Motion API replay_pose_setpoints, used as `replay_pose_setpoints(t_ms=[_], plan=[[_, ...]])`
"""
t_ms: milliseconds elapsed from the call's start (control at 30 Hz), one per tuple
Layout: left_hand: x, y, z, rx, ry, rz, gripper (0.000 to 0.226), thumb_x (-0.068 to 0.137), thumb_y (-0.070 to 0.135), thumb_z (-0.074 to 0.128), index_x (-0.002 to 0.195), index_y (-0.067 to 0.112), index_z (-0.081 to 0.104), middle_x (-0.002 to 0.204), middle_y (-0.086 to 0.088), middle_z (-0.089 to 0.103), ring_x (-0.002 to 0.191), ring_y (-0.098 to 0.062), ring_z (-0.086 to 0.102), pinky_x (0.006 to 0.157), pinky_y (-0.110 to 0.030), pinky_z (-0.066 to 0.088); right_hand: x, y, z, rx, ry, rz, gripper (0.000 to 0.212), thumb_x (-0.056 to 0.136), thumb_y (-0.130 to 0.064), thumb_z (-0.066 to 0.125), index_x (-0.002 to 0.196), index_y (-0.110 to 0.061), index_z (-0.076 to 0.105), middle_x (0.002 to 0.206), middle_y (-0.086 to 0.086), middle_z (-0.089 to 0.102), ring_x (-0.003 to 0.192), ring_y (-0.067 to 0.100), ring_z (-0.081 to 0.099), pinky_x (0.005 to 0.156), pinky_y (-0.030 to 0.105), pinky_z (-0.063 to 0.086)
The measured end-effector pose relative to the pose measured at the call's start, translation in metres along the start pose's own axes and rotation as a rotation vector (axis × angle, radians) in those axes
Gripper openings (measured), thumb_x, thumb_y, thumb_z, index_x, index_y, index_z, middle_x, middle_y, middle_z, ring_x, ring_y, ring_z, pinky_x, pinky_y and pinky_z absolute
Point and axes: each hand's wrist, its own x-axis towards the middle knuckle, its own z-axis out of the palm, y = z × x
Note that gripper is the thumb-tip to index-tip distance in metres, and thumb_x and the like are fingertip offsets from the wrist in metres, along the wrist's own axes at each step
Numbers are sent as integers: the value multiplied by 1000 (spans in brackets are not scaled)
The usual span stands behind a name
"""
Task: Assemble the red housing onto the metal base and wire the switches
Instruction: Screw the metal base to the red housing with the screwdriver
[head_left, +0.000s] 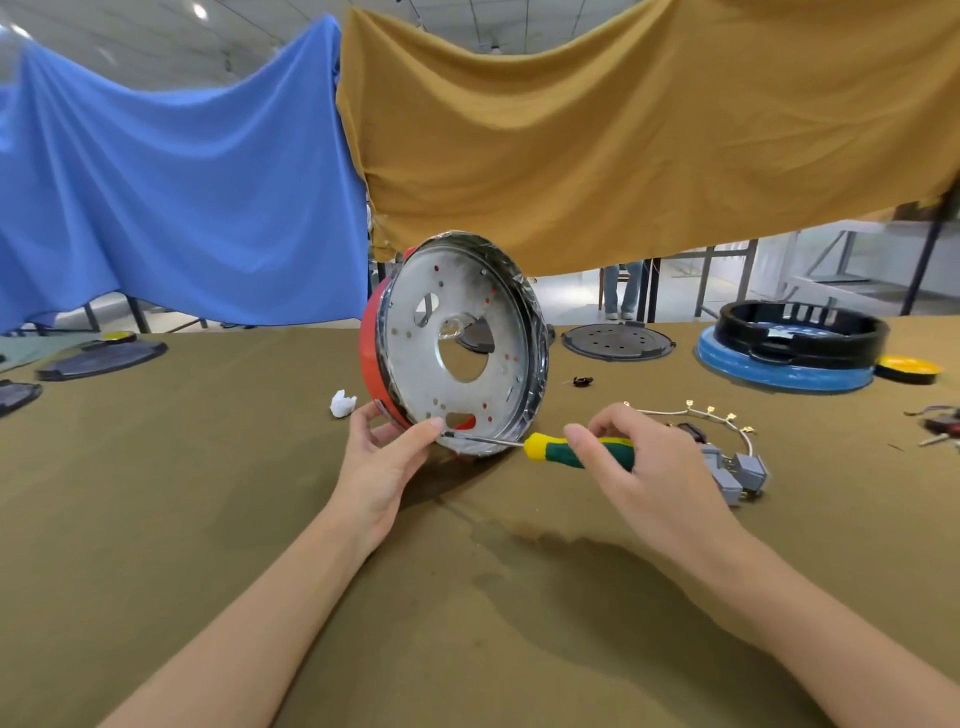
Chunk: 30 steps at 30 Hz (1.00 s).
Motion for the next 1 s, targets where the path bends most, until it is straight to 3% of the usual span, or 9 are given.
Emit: replay_pose_setpoints(t_ms=[133, 233, 367, 467, 567, 667, 767, 933, 1000], plan=[[0, 0, 0, -21, 2, -2, 53, 81, -1, 75, 123, 13, 47, 117, -18, 71, 104, -23, 72, 81, -26, 60, 4, 4, -11, 168, -93, -41, 27, 86, -10, 68, 97, -29, 52, 96, -7, 52, 78, 5, 50, 65, 12, 38], [-1, 0, 1, -4, -12, -1, 52, 81, 0, 75, 123, 13, 46, 118, -18, 71, 106, -23, 72, 85, -28, 59, 5, 2, -10, 85, 9, -55, 8, 90, -27, 69, 91, -24, 62, 78, -7, 61, 63, 7, 52, 56, 18, 39], [-2, -1, 2, 49, -26, 15, 54, 82, 1, 76, 124, 16, 46, 122, -17, 69, 111, -24, 70, 87, -30, 55, 2, 3, -5, -58, -1, 59, 42, 96, -52, 46, 75, -20, 63, 64, 6, 63, 62, 18, 59, 61, 31, 45], [-2, -1, 1, 19, -18, 11, 55, 82, 1, 75, 127, 13, 45, 119, -16, 71, 108, -23, 71, 85, -27, 56, 3, 5, -7, 76, -69, 48, 10, 94, -32, 60, 98, -24, 57, 90, 0, 57, 77, 4, 54, 63, 16, 40], [0, 0, 1, -6, -23, 14, 52, 82, 1, 76, 123, 13, 46, 108, -10, 75, 103, -20, 73, 81, -25, 59, 7, 7, -11, 205, -90, 16, 26, 89, -11, 66, 104, -25, 51, 96, -2, 52, 76, 5, 50, 65, 18, 41], [1, -1, 0, -13, -25, 18, 48, 83, 1, 75, 120, 14, 46, 102, -6, 77, 101, -19, 73, 83, -26, 60, 7, 4, -11, 115, 72, 7, 13, 89, -28, 71, 93, -21, 61, 74, -6, 58, 63, 8, 51, 58, 17, 41], [0, -2, 2, 39, -32, 24, 52, 83, 2, 75, 124, 13, 46, 115, -12, 72, 107, -21, 71, 80, -24, 58, 3, 2, -5, -28, 51, 41, 40, 95, -50, 53, 76, -16, 63, 58, 3, 57, 54, 14, 50, 53, 31, 40], [-1, -1, 3, 4, -24, 24, 56, 81, 3, 76, 127, 10, 45, 116, -14, 72, 105, -20, 72, 79, -23, 59, 5, 3, -10, 194, -60, 76, 10, 95, -26, 59, 102, -23, 53, 90, 1, 55, 73, 10, 50, 63, 21, 41], [-2, 0, 3, -22, -19, 22, 53, 82, 2, 76, 125, 11, 45, 111, -12, 74, 103, -19, 73, 80, -24, 60, 6, 5, -11, 255, -99, 14, 25, 91, -13, 63, 109, -24, 49, 101, 2, 52, 77, 8, 49, 64, 18, 42]])
